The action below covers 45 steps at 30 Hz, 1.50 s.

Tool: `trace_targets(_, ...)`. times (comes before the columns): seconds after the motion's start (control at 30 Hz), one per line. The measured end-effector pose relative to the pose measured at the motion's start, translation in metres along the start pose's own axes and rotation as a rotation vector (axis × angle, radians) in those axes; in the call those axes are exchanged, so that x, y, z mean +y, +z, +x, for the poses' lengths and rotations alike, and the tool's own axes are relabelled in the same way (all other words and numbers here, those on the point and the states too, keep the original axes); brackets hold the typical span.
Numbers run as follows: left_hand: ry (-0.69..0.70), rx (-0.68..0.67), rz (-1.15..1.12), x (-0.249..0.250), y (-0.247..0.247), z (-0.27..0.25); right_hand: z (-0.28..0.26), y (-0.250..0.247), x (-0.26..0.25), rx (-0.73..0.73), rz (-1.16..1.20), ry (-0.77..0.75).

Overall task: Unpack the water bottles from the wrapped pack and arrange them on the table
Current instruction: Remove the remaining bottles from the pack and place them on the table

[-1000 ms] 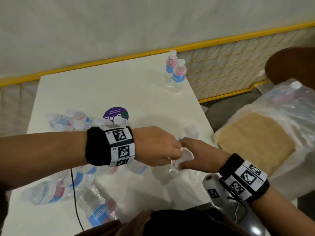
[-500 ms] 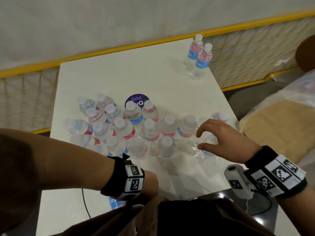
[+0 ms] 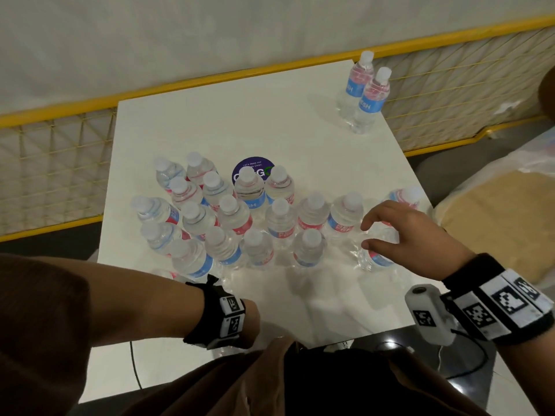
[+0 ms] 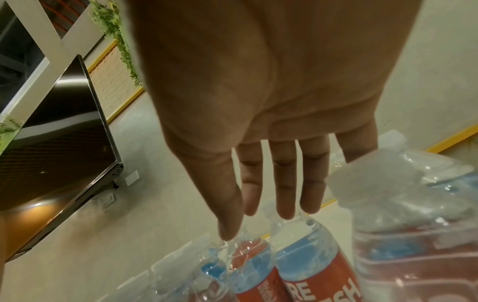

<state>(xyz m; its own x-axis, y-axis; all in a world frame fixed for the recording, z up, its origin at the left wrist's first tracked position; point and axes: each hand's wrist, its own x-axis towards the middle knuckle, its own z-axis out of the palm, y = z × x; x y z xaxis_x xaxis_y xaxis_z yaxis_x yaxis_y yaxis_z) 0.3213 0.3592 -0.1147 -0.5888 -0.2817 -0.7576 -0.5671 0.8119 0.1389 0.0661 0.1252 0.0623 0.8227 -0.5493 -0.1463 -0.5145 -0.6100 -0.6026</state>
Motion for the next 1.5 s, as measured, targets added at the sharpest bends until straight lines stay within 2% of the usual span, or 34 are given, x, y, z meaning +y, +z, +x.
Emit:
trace_targets(0.03, -0.068, -0.052, -0.032, -0.001, -0.003, 0.0, 0.0, 0.0, -0.001, -0.006, -0.003, -0.001)
trace_targets(0.1, -0.128, 0.002, -0.019, -0.002, -0.016, 0.0, 0.0, 0.001, -0.005, -0.02, -0.01, -0.008)
trace_targets(0.17, -0.121, 0.054, -0.022, 0.002, -0.052, -0.007, 0.002, 0.001, -0.008, -0.034, -0.016, -0.015)
trace_targets(0.2, -0.108, 0.006, -0.04, 0.004, -0.07, -0.011, 0.003, 0.002, -0.009, -0.035, -0.017, -0.019)
trace_targets(0.27, -0.123, 0.02, 0.046, 0.004, -0.092, -0.008, 0.006, 0.003, -0.009, -0.032, -0.021, -0.03)
trace_targets(0.33, -0.168, -0.011, 0.015, 0.007, -0.108, -0.01, 0.009, 0.006, -0.008, -0.036, -0.033, -0.033)
trace_targets(0.43, -0.163, 0.001, -0.03, 0.008, -0.116, -0.015, 0.011, 0.013, -0.007, -0.041, -0.036, -0.043)
trace_targets(0.5, -0.242, -0.018, -0.189, 0.008, -0.125, -0.025, 0.013, 0.018, -0.009, -0.063, -0.018, -0.09)
trace_targets(0.7, -0.339, 0.216, -0.387, -0.008, -0.152, -0.036, 0.02, 0.032, -0.031, -0.195, -0.01, -0.169)
trace_targets(0.93, -0.254, 0.408, -0.539, -0.008, -0.165, -0.045, 0.028, 0.035, -0.036, -0.169, -0.028, -0.17)
trace_targets(1.13, -0.233, 0.381, -0.478, -0.013, -0.17, -0.063, 0.028, 0.025, -0.032, -0.089, -0.091, -0.185)
trace_targets(1.23, -0.246, 0.344, -0.483, -0.017, -0.179, -0.072, 0.03, 0.018, -0.029, 0.007, -0.123, -0.148)
trace_targets(1.33, -0.226, 0.302, -0.484, -0.021, -0.186, -0.077, 0.029, 0.007, -0.021, 0.201, -0.163, -0.046)
trace_targets(1.4, -0.21, 0.27, -0.441, -0.022, -0.188, -0.079, 0.026, -0.001, -0.012, 0.291, -0.15, 0.118)
trace_targets(1.5, -0.223, 0.191, -0.362, -0.023, -0.188, -0.085, 0.02, -0.002, 0.011, 0.31, -0.039, 0.392)
